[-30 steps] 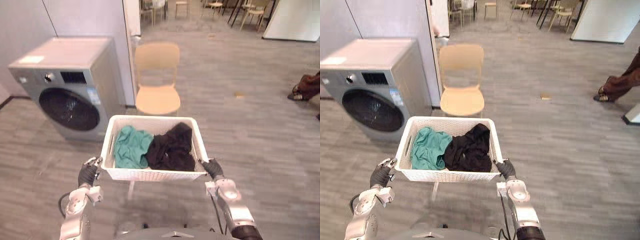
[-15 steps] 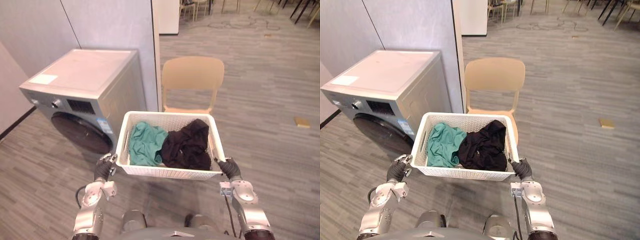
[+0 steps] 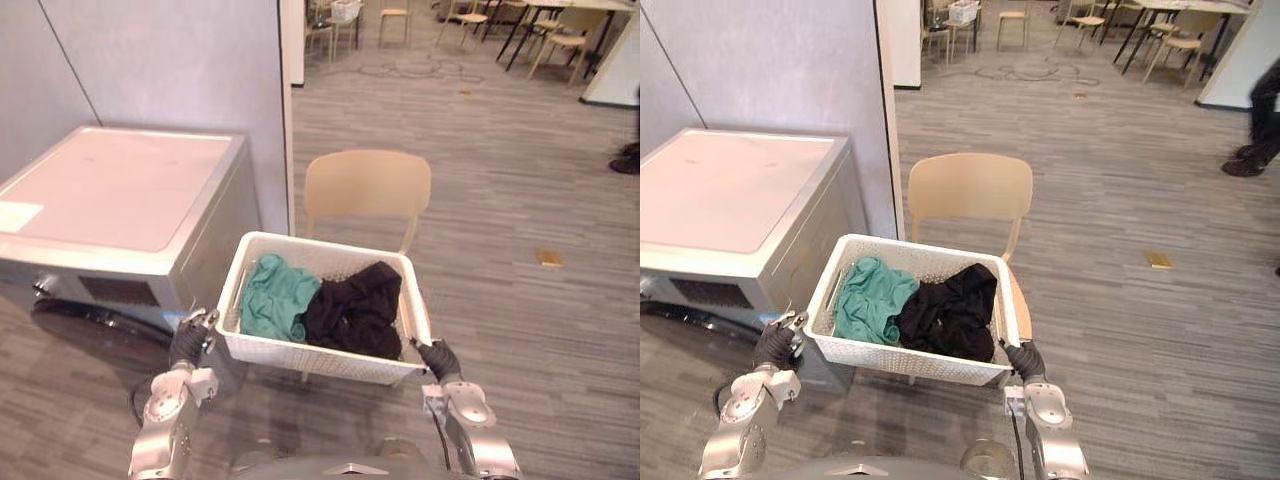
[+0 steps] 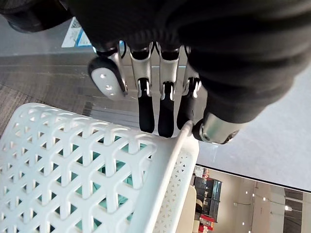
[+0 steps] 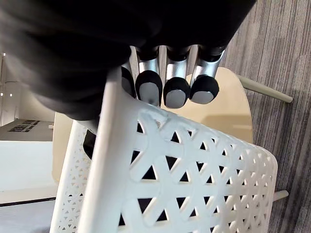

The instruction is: Pick up the laundry basket with both hands and put the clothes into the washing machine.

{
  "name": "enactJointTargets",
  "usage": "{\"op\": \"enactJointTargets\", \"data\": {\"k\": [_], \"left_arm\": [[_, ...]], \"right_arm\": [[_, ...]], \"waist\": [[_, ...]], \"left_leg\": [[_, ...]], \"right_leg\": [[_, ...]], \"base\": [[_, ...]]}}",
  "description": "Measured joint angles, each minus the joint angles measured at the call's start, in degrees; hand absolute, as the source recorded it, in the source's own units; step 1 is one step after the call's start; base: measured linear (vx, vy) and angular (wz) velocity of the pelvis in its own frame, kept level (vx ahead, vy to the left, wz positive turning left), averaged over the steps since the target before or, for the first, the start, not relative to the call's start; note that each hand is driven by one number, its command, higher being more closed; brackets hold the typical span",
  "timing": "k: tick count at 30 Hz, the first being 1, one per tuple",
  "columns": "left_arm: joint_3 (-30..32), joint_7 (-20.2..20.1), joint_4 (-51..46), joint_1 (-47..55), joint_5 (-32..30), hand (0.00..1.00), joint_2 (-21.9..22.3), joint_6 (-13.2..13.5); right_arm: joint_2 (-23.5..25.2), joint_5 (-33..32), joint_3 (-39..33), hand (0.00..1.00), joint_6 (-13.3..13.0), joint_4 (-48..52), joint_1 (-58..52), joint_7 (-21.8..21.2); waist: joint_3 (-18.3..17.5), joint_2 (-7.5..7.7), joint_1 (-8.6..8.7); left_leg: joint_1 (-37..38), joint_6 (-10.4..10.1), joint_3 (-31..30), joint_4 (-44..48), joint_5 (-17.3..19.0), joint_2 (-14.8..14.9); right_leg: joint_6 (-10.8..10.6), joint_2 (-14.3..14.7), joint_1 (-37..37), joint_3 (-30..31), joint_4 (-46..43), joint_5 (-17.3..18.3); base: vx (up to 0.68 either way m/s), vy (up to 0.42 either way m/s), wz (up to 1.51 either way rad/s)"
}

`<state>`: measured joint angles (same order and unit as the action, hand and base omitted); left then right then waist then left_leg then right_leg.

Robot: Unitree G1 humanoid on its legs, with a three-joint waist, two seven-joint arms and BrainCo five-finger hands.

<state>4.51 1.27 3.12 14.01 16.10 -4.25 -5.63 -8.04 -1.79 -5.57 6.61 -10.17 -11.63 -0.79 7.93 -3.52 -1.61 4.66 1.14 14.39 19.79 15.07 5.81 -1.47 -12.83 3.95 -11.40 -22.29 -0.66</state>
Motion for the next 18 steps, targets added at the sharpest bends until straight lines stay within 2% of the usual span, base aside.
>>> {"op": "enactJointTargets", "data": {"k": [1, 2, 4, 6, 8, 11, 13, 16, 18], "left_arm": [[-0.1, 0.0, 0.76, 0.11, -0.02, 1.0, 0.31, -0.1], [-0.31, -0.02, 0.95, 0.86, -0.06, 1.0, 1.45, -0.16], [-0.83, -0.03, 0.96, 0.93, -0.19, 1.0, 2.88, -0.18], [-1.62, -0.08, 0.95, 0.68, -0.26, 1.0, 3.64, -0.17], [-2.45, -0.11, 0.95, 0.68, -0.47, 1.0, 3.68, -0.17], [-3.18, -0.34, 0.83, -0.11, -0.59, 1.0, 3.67, -0.13], [-3.81, -0.32, 0.78, -1.8, -0.59, 1.0, 3.64, -0.12], [-4.46, -0.16, 0.79, -4.16, -0.63, 1.0, 3.48, -0.12], [-4.76, -0.14, 0.78, -5.86, -0.64, 1.0, 3.67, -0.12]], "right_arm": [[0.4, 0.01, -0.42, 1.0, 0.01, -0.02, -0.28, -0.02], [0.22, 0.03, -1.28, 1.0, 0.01, 0.34, -0.94, -0.03], [-0.47, 0.04, -2.08, 1.0, 0.01, 0.71, -1.92, -0.1], [-1.12, 0.07, -3.29, 1.0, 0.01, 0.71, -3.09, -0.21], [-0.99, 0.62, -4.59, 1.0, 0.01, 0.72, -3.54, -0.17], [-0.28, 2.24, -6.66, 1.0, 0.01, 1.61, -3.43, 0.22], [0.89, 2.59, -8.58, 1.0, -0.01, 3.89, -2.95, 1.0], [0.84, 3.94, -9.35, 1.0, -0.01, 5.03, -1.27, 1.97], [0.84, 3.93, -9.75, 1.0, -0.01, 5.06, -0.97, 2.75]], "waist": [[-0.31, 0.71, 0.03], [-0.67, -0.25, -0.18], [-0.6, -1.18, -0.1], [-0.62, -1.28, -0.11], [-0.21, -0.73, -0.06], [0.97, 0.36, -0.1], [4.02, 1.44, -0.28], [6.93, 1.94, 0.03], [7.47, 1.66, 0.65]], "left_leg": [[0.11, -0.68, -0.51, 0.33, -0.07, -0.23], [0.08, -1.69, -0.58, -0.79, -0.67, 0.05], [0.54, -2.22, -0.52, -2.91, -0.99, 0.06], [0.9, -2.35, -0.36, -4.15, -1.06, 0.07], [0.82, -2.46, -0.27, -3.96, -0.99, 0.08], [-0.41, -2.59, -0.24, -3.47, -0.88, 0.11], [-2.76, -3.12, -0.35, -0.26, 0.63, 0.89], [-4.47, -3.6, -1.01, 1.82, 1.91, 1.22], [-5.57, -3.42, -2.3, 2.22, 2.01, 1.24]], "right_leg": [[-0.75, 0.26, -0.13, 0.42, 1.65, -2.0], [-0.92, 1.0, -0.36, 1.09, 2.92, -2.17], [-0.95, 1.59, -1.66, 0.65, 6.26, -2.19], [-2.28, 2.26, -3.93, -0.39, 11.36, -3.07], [-3.36, 2.95, -5.98, -0.26, 16.0, -4.62], [-3.8, 3.62, -7.07, -0.38, 20.83, -7.56], [-4.53, 4.24, -7.59, -0.46, 23.67, -9.45], [-4.62, 4.36, -7.76, -1.15, 24.03, -9.38], [-5.09, 4.25, -7.2, -2.16, 22.85, -8.53]], "base": [[0.26, -0.153, -0.06], [0.18, -0.121, -0.08], [0.12, -0.075, -0.09], [0.08, -0.055, -0.07], [0.01, -0.023, -0.1], [-0.06, -0.008, -0.07], [-0.15, -0.032, -0.08], [-0.18, -0.048, 0.02], [-0.11, -0.059, 0.27]]}}
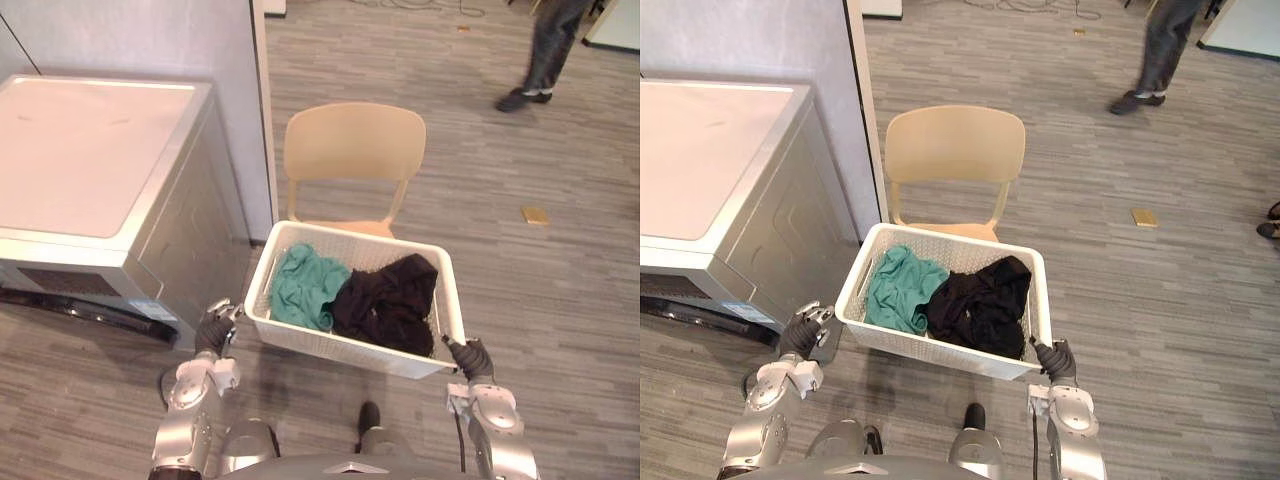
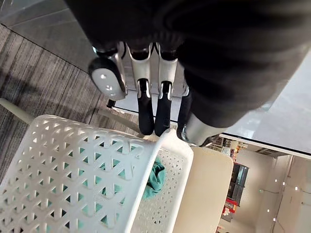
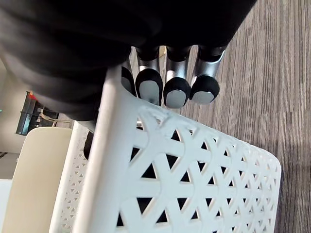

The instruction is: Pick up the laundry basket with both hands and put the clothes into the washing machine.

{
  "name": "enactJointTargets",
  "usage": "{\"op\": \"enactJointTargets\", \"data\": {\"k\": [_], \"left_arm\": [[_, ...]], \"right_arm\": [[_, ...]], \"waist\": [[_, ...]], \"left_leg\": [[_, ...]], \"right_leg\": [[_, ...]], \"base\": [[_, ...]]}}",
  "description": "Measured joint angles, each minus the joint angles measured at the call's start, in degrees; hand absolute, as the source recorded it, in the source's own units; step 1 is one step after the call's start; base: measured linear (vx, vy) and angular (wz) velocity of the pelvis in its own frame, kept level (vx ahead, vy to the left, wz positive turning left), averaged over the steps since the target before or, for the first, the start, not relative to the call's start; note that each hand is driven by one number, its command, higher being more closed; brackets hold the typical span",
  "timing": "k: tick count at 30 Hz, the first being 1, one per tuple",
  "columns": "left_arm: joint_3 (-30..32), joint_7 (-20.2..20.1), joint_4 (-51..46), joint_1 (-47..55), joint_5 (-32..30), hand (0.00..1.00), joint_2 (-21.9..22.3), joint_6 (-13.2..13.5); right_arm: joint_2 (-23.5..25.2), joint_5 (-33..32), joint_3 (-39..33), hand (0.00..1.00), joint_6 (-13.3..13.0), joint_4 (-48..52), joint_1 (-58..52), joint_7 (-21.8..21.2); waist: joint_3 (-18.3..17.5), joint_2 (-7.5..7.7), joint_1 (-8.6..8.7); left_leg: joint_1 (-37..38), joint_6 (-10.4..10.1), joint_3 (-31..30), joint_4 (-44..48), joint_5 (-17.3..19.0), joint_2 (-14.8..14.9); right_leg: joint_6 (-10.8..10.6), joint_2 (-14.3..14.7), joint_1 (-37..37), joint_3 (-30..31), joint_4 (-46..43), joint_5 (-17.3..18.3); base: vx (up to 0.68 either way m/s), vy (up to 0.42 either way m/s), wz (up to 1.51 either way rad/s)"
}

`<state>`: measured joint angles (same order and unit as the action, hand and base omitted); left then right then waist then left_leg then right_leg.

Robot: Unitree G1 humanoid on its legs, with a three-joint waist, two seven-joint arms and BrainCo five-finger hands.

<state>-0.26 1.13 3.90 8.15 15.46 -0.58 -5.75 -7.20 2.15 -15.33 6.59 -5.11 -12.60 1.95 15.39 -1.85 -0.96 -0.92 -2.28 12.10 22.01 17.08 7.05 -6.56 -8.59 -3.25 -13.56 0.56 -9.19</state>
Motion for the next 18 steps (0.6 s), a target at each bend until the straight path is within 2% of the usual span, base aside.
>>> {"op": "enactJointTargets", "data": {"k": [3, 5, 6, 7, 9, 10, 11, 12, 13, 14, 15, 16, 17, 18], "left_arm": [[0.19, 0.27, -0.05, -1.54, 0.0, 1.0, 0.01, 0.04], [0.34, 1.03, -0.13, -1.23, 0.04, 1.0, 0.02, 0.09], [0.71, 1.15, -0.13, -0.93, 0.12, 1.0, -0.01, 0.09], [1.11, 1.14, -0.14, -0.6, 0.15, 1.0, -0.17, 0.09], [1.39, 1.08, -0.02, -0.41, 0.2, 1.0, -0.6, 0.0], [1.96, 1.08, 0.0, -0.12, 0.21, 1.0, -0.49, -0.08], [2.65, 1.07, -0.02, 0.0, 0.27, 1.0, -0.42, -0.08], [2.63, 1.05, -0.02, 0.06, 0.34, 1.0, -0.55, -0.08], [2.64, 1.05, -0.59, 0.1, 0.68, 1.0, -0.41, -0.08], [2.63, 1.05, -0.96, 0.12, 0.72, 1.0, -0.3, -0.07], [2.87, 1.05, -1.51, 0.19, 0.74, 1.0, -0.22, -0.05], [4.39, 1.1, -2.05, 0.4, 0.75, 1.0, 0.0, -0.01], [5.27, 1.24, -2.17, 0.4, 0.75, 1.0, -0.11, -0.01], [7.22, 1.44, -2.87, 0.5, 0.77, 1.0, -0.36, 0.0]], "right_arm": [[0.01, 0.0, 0.09, 1.0, 0.0, 0.05, 0.84, 0.09], [-0.07, 0.0, 0.55, 1.0, 0.0, 0.06, 1.72, 0.23], [-0.04, 0.0, 1.12, 1.0, -0.01, 0.28, 1.83, 0.28], [0.1, 0.0, 1.71, 1.0, -0.01, 0.3, 1.7, 0.49], [0.67, 0.02, 1.78, 1.0, -0.01, 1.11, 1.47, 0.71], [0.7, 0.03, 1.8, 1.0, 0.0, 1.9, 1.43, 0.71], [1.0, 0.03, 1.95, 1.0, -0.02, 2.79, 1.51, 0.71], [1.21, 0.04, 2.03, 1.0, -0.03, 3.22, 1.5, 0.73], [1.21, 0.05, 2.47, 1.0, -0.03, 4.8, 1.6, 0.88], [0.88, 0.05, 2.67, 1.0, -0.03, 5.62, 1.79, 1.02], [-0.27, 0.02, 3.84, 1.0, -0.14, 6.88, 2.43, 1.13], [-0.67, 0.03, 5.62, 1.0, -0.2, 6.72, 4.07, 1.15], [-0.17, 0.03, 6.6, 1.0, -0.18, 6.57, 4.59, 1.21], [0.76, 0.03, 8.64, 1.0, -0.18, 6.57, 4.58, 1.6]], "waist": [[0.47, -0.7, 0.49], [0.63, -2.39, 0.59], [0.8, -3.57, 0.53], [0.95, -3.76, 0.39], [2.32, -3.97, 0.13], [3.64, -4.21, -0.44], [4.43, -4.2, -1.14], [4.56, -3.9, -1.55], [4.52, -3.84, -2.12], [4.3, -4.29, -2.24], [3.44, -5.71, -3.06], [2.79, -6.66, -4.12], [2.54, -6.38, -4.37], [1.82, -5.45, -4.08]], "left_leg": [[-0.66, -0.72, -1.2, 0.5, -0.25, 0.9], [-1.68, -2.3, -1.6, 4.5, 1.61, 4.42], [-2.07, -2.53, -2.32, 7.5, 2.71, 7.23], [-1.7, -2.44, -2.21, 8.92, 3.01, 9.06], [-1.69, -1.11, -0.93, 16.25, 1.7, 12.36], [-2.21, -1.63, -1.34, 22.21, -0.89, 14.21], [-4.66, -2.45, -1.4, 28.96, -5.64, 15.84], [-5.69, -4.54, -1.39, 30.5, -4.38, 15.7], [-6.85, -5.43, -0.94, 27.62, -1.46, 13.15], [-7.04, -5.19, -1.05, 24.4, -0.52, 11.31], [-7.03, -5.09, -1.63, 16.42, 0.33, 7.84], [-5.75, -2.39, -2.77, 10.66, -1.71, 4.71], [-4.39, -2.27, -2.32, 9.46, -1.68, 3.75], [-3.95, -1.97, -2.06, 8.94, -0.71, 2.82]], "right_leg": [[0.22, 0.42, 1.04, -0.86, -3.1, 2.75], [1.24, 3.06, 0.5, -1.48, -3.9, 4.28], [2.19, 5.31, -0.82, -1.92, -3.72, 5.01], [3.23, 6.83, -2.08, -2.72, -3.58, 6.15], [4.23, 9.14, -5.93, -3.11, -3.28, 7.82], [5.01, 10.08, -9.21, -3.13, -2.81, 8.66], [5.9, 10.45, -11.82, -2.95, -1.89, 9.44], [5.82, 10.17, -12.29, -2.94, -1.52, 9.8], [5.39, 9.41, -12.27, -2.6, -1.45, 10.56], [5.35, 9.22, -11.86, -1.91, -1.43, 10.6], [5.31, 9.06, -10.38, 0.27, -1.42, 10.61], [5.15, 8.92, -9.22, 3.04, -1.31, 10.64], [5.04, 8.47, -9.29, 4.77, -0.75, 10.73], [4.57, 7.9, -8.95, 6.26, -0.2, 11.01]], "base": [[-0.03, -0.101, 0.21], [0.05, -0.123, 0.03], [0.08, -0.109, -0.05], [0.13, -0.133, 0.16], [0.13, -0.106, 0.28], [0.11, -0.137, 0.16], [0.07, -0.125, 0.09], [0.06, -0.049, 0.04], [0.03, 0.017, -0.04], [0.08, 0.126, -0.37], [0.09, 0.187, -0.92], [0.12, 0.229, -1.09], [0.14, 0.167, -0.85], [0.17, 0.133, -0.52]]}}
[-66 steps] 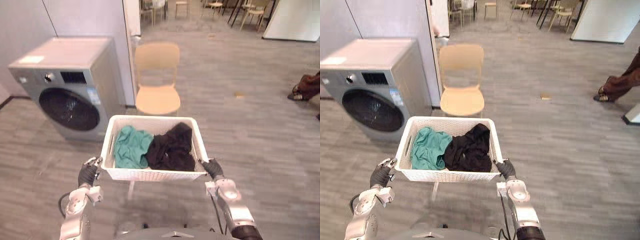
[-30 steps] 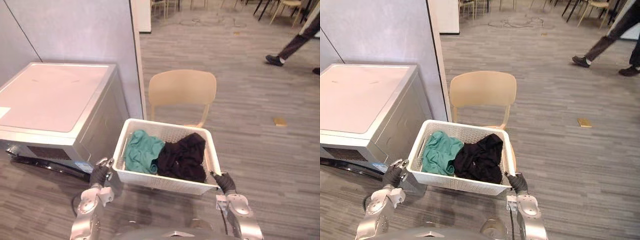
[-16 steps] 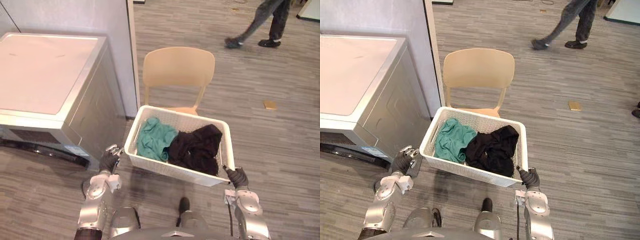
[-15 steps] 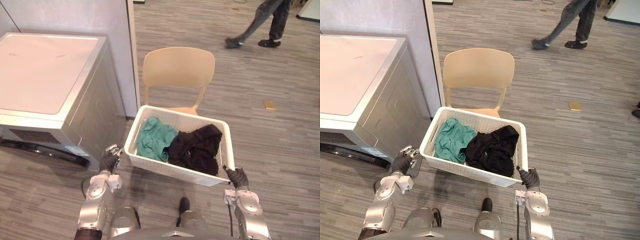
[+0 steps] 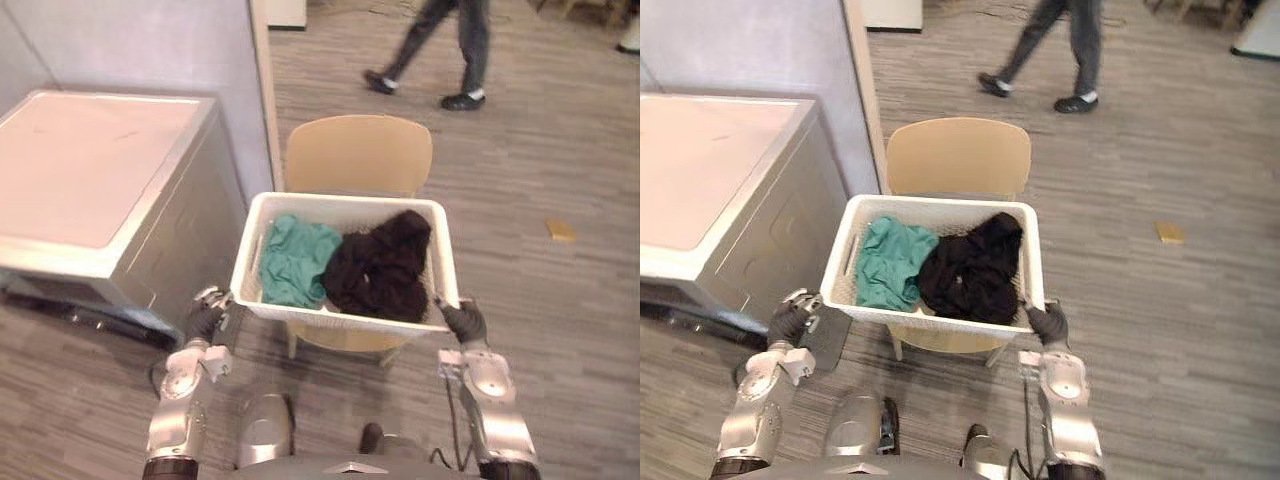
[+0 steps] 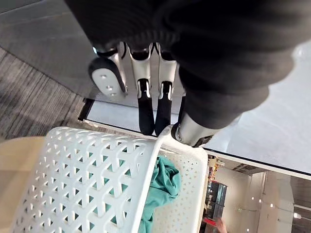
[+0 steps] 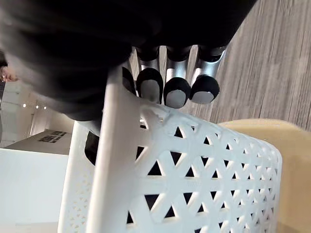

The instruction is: Pick up the laundry basket with both hands and put the clothes into the washing machine.

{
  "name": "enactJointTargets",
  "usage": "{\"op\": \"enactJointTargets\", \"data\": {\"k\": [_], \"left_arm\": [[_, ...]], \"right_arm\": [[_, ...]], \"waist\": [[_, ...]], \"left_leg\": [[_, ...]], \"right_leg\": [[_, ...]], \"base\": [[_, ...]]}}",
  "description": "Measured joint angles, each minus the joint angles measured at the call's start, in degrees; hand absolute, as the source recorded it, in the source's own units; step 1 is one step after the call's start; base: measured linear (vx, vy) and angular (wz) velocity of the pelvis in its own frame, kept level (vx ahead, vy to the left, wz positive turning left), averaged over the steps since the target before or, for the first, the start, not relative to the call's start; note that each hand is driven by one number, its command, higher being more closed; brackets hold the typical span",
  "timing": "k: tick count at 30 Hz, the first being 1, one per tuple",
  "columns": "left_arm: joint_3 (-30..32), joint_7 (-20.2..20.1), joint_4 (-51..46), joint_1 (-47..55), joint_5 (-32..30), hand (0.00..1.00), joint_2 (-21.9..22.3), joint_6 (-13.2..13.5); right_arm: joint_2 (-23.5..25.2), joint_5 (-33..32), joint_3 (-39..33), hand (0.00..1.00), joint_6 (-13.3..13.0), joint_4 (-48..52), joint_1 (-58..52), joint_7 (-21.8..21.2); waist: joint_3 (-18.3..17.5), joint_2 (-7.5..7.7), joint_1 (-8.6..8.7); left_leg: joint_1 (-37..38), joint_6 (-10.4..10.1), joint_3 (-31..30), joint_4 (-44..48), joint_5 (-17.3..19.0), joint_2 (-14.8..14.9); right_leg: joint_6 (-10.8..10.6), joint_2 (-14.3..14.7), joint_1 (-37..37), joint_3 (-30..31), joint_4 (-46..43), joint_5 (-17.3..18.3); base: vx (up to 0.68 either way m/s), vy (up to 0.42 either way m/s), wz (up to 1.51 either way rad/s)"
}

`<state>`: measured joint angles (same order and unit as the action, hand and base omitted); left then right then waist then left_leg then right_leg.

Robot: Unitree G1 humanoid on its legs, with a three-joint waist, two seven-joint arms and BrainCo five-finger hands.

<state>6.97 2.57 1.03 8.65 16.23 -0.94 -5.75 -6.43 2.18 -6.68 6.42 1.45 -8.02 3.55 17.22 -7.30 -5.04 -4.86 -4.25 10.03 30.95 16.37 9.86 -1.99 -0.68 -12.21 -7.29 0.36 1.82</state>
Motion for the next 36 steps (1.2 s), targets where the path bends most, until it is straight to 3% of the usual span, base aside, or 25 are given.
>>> {"op": "enactJointTargets", "data": {"k": [1, 3, 5, 6, 8, 11, 13, 14, 15, 17, 18, 22, 27, 30, 36], "left_arm": [[0.9, 0.34, -0.53, 0.06, 0.02, 1.0, 0.18, 0.34], [2.05, 0.96, -0.39, 1.4, 0.0, 1.0, 0.96, 0.32], [1.83, 1.34, -0.01, 3.46, -0.01, 1.0, 0.21, 0.23], [1.6, 1.27, -0.05, 4.62, 0.0, 1.0, -0.45, 0.3], [1.55, 1.2, -0.04, 4.87, 0.28, 1.0, -0.91, 0.84], [0.21, 1.1, 0.54, 4.75, 0.48, 1.0, -0.89, 0.87], [-0.89, 0.81, 2.0, 4.42, 0.49, 1.0, -0.9, 0.87], [-0.88, 0.75, 2.46, 4.79, 0.48, 1.0, -0.85, 0.86], [-0.84, 0.8, 2.91, 5.42, 0.48, 1.0, 0.17, 0.85], [-2.02, 0.78, 3.26, 6.84, 0.47, 1.0, 2.37, 0.78], [-2.48, 0.78, 3.26, 6.89, 0.47, 1.0, 2.39, 0.79], [-2.67, 0.61, 3.34, 7.47, 0.48, 1.0, 1.9, 0.79], [-2.73, 0.3, 3.49, 6.21, 0.47, 1.0, 0.6, 0.8], [-2.94, 0.3, 3.59, 3.07, 0.45, 1.0, -0.37, 0.79], [-3.1, 0.54, 9.31, -5.3, 0.42, 1.0, -1.23, 0.97]], "right_arm": [[-0.3, -0.01, 1.43, 1.0, -0.01, -0.32, 0.14, 0.34], [-0.49, 0.01, 2.79, 1.0, 0.02, -2.66, 1.19, 0.11], [-0.52, 0.0, 3.8, 1.0, 0.1, -3.77, 0.06, -0.43], [-0.5, -0.01, 4.16, 1.0, 0.09, -4.47, -0.78, -0.55], [-0.35, -0.03, 4.23, 1.0, -0.05, -4.73, -0.88, -0.97], [-0.48, -0.03, 2.66, 1.0, -0.09, -4.74, -1.17, -1.25], [-0.57, -0.1, 1.6, 1.0, -0.09, -4.74, -2.84, -1.49], [-0.88, -0.17, 1.64, 1.0, -0.08, -4.89, -3.7, -1.78], [-1.52, -0.17, 1.82, 1.0, -0.08, -5.58, -3.76, -1.95], [-3.56, -0.16, 1.55, 1.0, -0.05, -7.42, -4.68, -2.01], [-3.92, -0.15, 1.43, 1.0, -0.04, -7.42, -5.16, -2.01], [-3.64, -0.11, 1.35, 1.0, -0.26, -6.86, -5.42, -2.03], [-2.79, 0.39, 0.72, 1.0, -0.51, -6.82, -4.83, -1.98], [-2.54, 0.5, -0.71, 1.0, -0.49, -6.77, -2.27, -1.68], [-3.04, 0.54, -3.06, 1.0, -0.55, -7.06, 4.83, 0.79]], "waist": [[-0.01, -0.28, 0.01], [0.39, -2.62, -0.5], [0.28, -2.54, 0.38], [-0.08, -2.18, 1.57], [-1.74, -0.18, 2.41], [-2.61, -0.05, 2.44], [-2.9, 0.42, 2.53], [-3.06, 0.93, 1.97], [-3.63, -0.29, 1.78], [-4.32, -2.87, 1.99], [-4.27, -3.1, 1.94], [-3.27, -1.63, 1.68], [0.51, 1.42, 1.35], [4.08, 1.48, 1.39], [6.48, 1.5, 0.16]], "left_leg": [[0.25, 2.2, 1.1, 1.75, 1.4, 0.66], [3.1, 4.52, 3.69, 4.39, 2.36, 4.1], [7.77, 4.59, 3.89, 3.05, 2.4, 3.51], [10.27, 4.65, 4.27, -0.37, 2.43, 1.81], [11.0, 5.0, 4.47, -4.19, 2.33, -0.88], [8.73, 4.54, 2.72, -4.0, 2.06, -2.07], [7.88, 3.56, 0.91, -3.97, 1.93, -3.39], [7.61, 2.28, 0.55, -3.58, 2.44, -3.94], [6.68, 1.38, -0.01, -2.74, 2.87, -2.98], [4.56, -0.66, -2.57, -2.09, 2.68, 0.4], [4.77, -1.12, -2.91, -2.25, 2.45, 1.1], [4.66, -2.98, -3.81, -3.3, 1.83, 3.76], [2.66, -3.33, -3.89, -2.69, 1.08, 3.73], [-0.31, -3.11, -5.02, -0.51, 0.65, 3.67], [-5.71, -2.67, -6.09, 2.5, 0.1, 3.53]], "right_leg": [[-3.0, 0.05, 1.76, 0.44, -4.57, -1.36], [-5.13, 0.87, 5.76, 0.33, -16.98, -0.02], [-5.82, -1.23, 7.59, -1.37, -26.83, 0.32], [-5.3, -3.89, 8.81, -3.13, -30.73, 2.2], [-4.56, -7.81, 12.26, -2.75, -30.1, 4.89], [-4.24, -10.16, 14.47, -0.29, -23.1, 5.15], [-4.33, -11.36, 14.06, 0.82, -19.83, 0.38], [-5.73, -12.02, 13.62, 0.13, -18.08, -1.7], [-7.08, -11.24, 12.3, -0.12, -15.69, -0.75], [-6.04, -7.35, 9.62, -3.14, -9.22, -2.48], [-5.71, -6.63, 8.78, -3.65, -8.12, -2.93], [-3.79, -2.94, 6.21, -4.43, -2.69, -5.5], [-3.54, -2.58, 6.68, -4.4, 0.17, -8.13], [-3.53, -2.79, 9.42, -4.62, -1.77, -8.43], [-3.39, -3.4, 14.88, -5.15, -5.55, -8.46]], "base": [[0.16, 0.124, -0.43], [0.12, 0.162, -0.71], [0.13, 0.149, -0.36], [0.13, 0.093, 0.16], [0.15, -0.003, 0.19], [0.11, -0.122, 0.24], [0.12, -0.265, 0.46], [0.1, -0.245, 0.16], [0.14, -0.332, 0.11], [0.1, -0.238, 0.25], [0.06, -0.204, 0.27], [-0.03, -0.15, -0.04], [-0.08, -0.009, -0.03], [-0.1, 0.034, 0.07], [-0.09, 0.025, 0.04]]}}
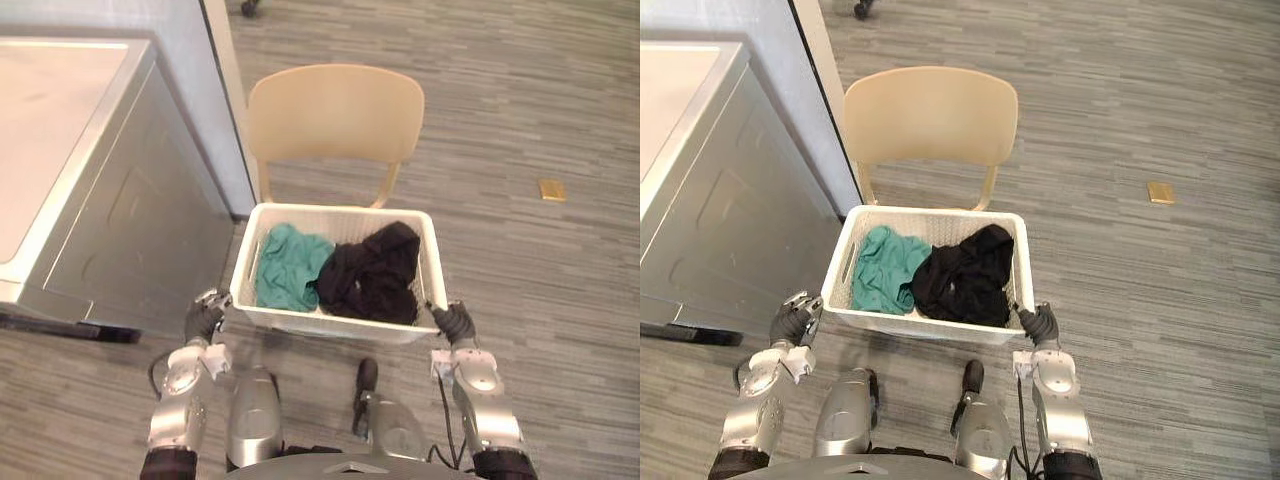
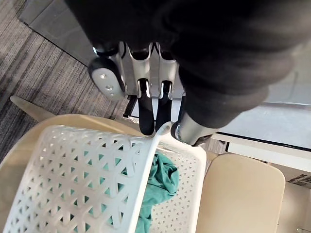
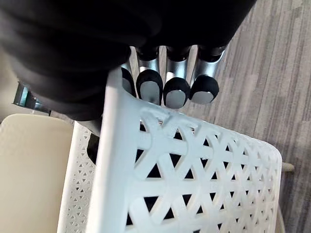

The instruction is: Pick up the laundry basket with both hands and put the clothes into the washing machine.

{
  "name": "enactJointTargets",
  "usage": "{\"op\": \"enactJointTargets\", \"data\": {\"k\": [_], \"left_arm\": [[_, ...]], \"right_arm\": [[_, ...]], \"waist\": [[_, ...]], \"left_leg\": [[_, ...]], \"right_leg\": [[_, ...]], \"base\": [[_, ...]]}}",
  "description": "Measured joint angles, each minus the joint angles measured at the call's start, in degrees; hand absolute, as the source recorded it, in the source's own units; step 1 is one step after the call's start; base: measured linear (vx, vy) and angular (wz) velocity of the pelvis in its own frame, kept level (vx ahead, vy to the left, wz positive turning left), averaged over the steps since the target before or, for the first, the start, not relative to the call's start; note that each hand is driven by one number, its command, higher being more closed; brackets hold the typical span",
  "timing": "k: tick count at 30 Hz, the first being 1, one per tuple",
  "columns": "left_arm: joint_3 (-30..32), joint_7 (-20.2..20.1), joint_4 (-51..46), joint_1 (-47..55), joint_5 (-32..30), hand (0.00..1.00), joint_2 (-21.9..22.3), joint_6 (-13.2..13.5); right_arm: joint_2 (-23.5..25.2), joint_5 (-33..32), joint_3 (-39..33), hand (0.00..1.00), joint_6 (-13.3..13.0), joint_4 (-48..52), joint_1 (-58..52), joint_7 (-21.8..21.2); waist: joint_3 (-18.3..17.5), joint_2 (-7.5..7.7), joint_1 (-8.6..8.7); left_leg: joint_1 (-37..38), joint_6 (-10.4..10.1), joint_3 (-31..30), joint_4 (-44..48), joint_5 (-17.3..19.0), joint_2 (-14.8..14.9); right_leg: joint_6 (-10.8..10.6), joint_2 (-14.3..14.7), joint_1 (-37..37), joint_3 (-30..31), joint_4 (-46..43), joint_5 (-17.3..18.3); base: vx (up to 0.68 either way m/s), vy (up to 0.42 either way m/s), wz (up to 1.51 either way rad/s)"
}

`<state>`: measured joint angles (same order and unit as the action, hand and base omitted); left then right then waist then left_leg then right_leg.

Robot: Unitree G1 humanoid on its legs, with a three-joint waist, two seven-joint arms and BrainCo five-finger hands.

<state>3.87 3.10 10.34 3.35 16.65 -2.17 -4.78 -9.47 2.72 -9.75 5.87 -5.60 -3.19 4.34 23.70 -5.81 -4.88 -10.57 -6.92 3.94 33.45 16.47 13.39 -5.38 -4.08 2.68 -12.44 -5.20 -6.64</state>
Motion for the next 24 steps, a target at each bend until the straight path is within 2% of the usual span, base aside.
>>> {"op": "enactJointTargets", "data": {"k": [9, 17, 22, 24], "left_arm": [[-3.23, 0.71, 10.85, -9.27, -0.01, 1.0, -0.1, 1.01], [-6.71, 1.54, 16.55, -17.9, -0.06, 1.0, 0.05, 2.42], [-6.82, 2.57, 21.15, -23.63, -0.89, 1.0, -0.28, 2.74], [-6.89, 2.8, 22.57, -26.24, -1.1, 1.0, -0.65, 2.74]], "right_arm": [[-2.09, 0.04, -1.84, 1.0, -0.68, -9.67, 6.62, 3.76], [-4.1, 0.03, -2.19, 1.0, -1.82, -15.69, 12.79, 6.49], [-8.01, -0.04, -1.85, 1.0, -1.98, -22.66, 19.16, 6.88], [-10.08, -0.06, -1.39, 1.0, -1.97, -24.84, 22.18, 6.9]], "waist": [[2.4, 0.53, -0.22], [3.65, 0.87, 0.07], [3.78, 1.04, 0.14], [3.83, 1.13, 0.21]], "left_leg": [[-5.68, 1.17, -1.27, 1.8, -1.69, -1.88], [-10.24, 1.03, -2.55, 3.54, -2.07, -2.59], [-12.69, 0.31, -2.78, 3.36, -2.99, -2.88], [-13.07, 0.72, -2.85, 3.5, -3.34, -2.89]], "right_leg": [[-0.09, -1.96, 6.37, -0.78, -5.86, 0.94], [-0.03, -2.79, 10.13, -0.94, -6.44, 0.57], [0.04, -3.19, 11.78, -1.15, -5.02, -0.99], [0.11, -3.09, 11.99, -1.13, -4.8, -1.33]], "base": [[-0.08, 0.015, 0.09], [-0.08, 0.045, 0.04], [-0.03, 0.058, 0.01], [0.0, 0.042, -0.02]]}}
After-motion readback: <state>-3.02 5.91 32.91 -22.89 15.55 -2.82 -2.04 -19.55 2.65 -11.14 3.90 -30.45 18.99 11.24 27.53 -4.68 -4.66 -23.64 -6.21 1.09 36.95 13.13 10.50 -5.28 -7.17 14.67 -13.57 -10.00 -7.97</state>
